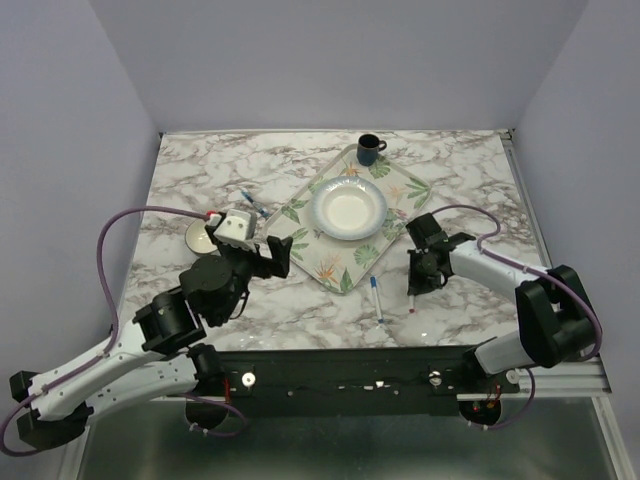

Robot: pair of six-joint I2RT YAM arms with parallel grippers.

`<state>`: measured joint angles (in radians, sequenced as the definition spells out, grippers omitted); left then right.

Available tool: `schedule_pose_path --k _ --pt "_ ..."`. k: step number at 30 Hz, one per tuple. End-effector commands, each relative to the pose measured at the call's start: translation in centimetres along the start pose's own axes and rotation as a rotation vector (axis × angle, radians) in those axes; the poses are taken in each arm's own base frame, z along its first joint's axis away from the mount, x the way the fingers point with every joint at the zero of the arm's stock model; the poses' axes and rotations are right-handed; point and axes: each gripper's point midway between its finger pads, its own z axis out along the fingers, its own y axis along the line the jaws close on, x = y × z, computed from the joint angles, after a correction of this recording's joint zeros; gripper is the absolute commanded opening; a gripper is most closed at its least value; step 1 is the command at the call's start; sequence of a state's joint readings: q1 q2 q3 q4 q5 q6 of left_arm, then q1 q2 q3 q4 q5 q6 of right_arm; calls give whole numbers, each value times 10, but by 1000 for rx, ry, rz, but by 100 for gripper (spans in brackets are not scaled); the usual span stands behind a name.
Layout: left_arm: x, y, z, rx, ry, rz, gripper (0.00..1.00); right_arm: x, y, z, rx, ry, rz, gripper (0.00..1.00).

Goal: Insert the pens into the pen caps

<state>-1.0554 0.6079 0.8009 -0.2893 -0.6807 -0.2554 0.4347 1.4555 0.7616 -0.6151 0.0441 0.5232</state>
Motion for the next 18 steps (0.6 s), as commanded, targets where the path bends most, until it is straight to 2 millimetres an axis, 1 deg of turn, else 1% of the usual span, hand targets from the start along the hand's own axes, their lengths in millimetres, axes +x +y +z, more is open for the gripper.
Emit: schedule_pose_path --k 1,2,3,4,5,6,7,8,9,10,11,12,13,14,15,16,17,18 --pt "21 -29 4 111 109 -43 97 -7 13 3 -70 -43 10 1" --pt "27 -35 5 125 134 -48 97 -8 13 -1 -63 -58 5 1" --pt "27 -40 6 140 148 -67 96 -12 12 -10 -62 -94 6 1" --pt "31 -44 5 144 174 -97 96 -13 9 -14 -55 -109 12 1" --pt "37 -52 7 166 210 -107 96 -16 8 -20 -52 -133 15 1" --pt "38 -58 8 181 226 -118 96 -17 9 -29 -70 -152 14 1" --pt "32 -64 8 198 230 -136 96 -18 11 -36 -88 -164 -3 1" --pt "36 -75 10 233 258 -148 96 -17 16 -42 -121 -161 -11 1" --pt "36 -80 11 249 265 -152 95 -19 20 -50 -143 -170 -19 1" --pt "33 -85 12 268 265 -161 95 -25 24 -64 -174 -217 -32 1" --pt "37 -90 14 278 281 -163 94 -21 38 -73 -254 -215 -60 1" --pt "38 -94 15 288 291 -173 94 -24 48 -83 -314 -250 -76 1" --pt "38 -97 17 292 297 -184 93 -27 57 -99 -381 -297 -91 1" --pt "43 -102 21 293 316 -186 93 -21 72 -112 -475 -302 -122 1" --pt "44 -110 21 326 334 -202 92 -25 83 -124 -542 -345 -139 1" --pt "37 -118 23 352 320 -224 91 -21 89 -130 -589 -352 -142 1" --pt "41 -125 25 372 336 -229 90 -16 99 -149 -675 -381 -166 1" --pt "40 -132 25 399 338 -243 90 -20 106 -160 -730 -420 -174 1"
